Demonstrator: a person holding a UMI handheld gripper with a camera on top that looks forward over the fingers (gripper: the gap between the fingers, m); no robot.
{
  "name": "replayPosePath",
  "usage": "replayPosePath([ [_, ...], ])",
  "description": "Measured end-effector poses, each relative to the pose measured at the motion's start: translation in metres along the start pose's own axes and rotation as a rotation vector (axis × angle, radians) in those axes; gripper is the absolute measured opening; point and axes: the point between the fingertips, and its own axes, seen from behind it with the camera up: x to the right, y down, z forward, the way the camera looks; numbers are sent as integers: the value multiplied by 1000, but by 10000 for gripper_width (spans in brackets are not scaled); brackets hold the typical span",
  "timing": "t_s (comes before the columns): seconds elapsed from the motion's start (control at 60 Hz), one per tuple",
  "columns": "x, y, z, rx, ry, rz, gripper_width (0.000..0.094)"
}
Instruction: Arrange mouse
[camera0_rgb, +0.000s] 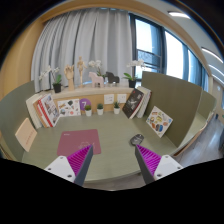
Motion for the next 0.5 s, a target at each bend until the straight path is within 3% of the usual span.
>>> replayPosePath([
  [0.283,-18,95,41,-92,-114,-58,868],
  [0.5,31,143,91,-178,-152,-83,867],
])
